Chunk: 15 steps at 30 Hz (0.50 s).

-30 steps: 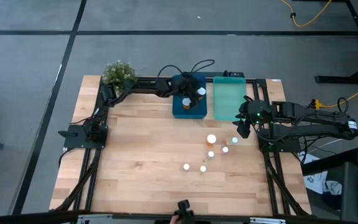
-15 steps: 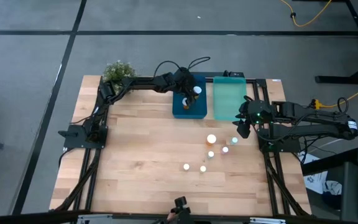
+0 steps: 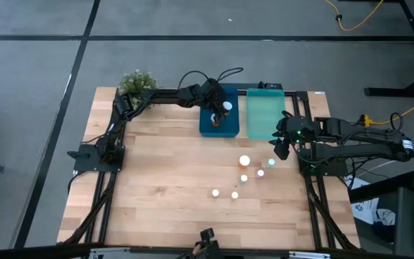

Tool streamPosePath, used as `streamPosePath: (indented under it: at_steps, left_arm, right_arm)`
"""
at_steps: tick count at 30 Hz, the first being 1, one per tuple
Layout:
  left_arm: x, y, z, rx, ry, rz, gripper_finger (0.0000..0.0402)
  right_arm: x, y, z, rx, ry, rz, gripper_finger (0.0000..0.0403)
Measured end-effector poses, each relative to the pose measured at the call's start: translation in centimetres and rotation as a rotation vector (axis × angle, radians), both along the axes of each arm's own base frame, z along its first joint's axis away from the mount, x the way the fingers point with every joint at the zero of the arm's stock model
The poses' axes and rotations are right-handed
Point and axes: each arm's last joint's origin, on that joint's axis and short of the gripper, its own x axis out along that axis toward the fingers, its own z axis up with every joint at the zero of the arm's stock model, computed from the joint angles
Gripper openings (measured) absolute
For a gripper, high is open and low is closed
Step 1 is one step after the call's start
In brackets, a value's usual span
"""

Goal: Pick and place medicine bottles into bin by pill shape (circle, oval)
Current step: Put the large orange medicine bottle into the blue bin

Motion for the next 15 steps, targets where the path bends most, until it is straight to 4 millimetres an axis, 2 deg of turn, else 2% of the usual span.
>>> streamPosePath:
  at_steps: [15]
  left_arm:
    - [-0.05, -0.18, -0.12, -0.009, 0.016, -0.002, 0.0230]
  right_arm:
    - [0.00, 0.00, 0.00, 0.000, 0.001, 0.000, 0.0183]
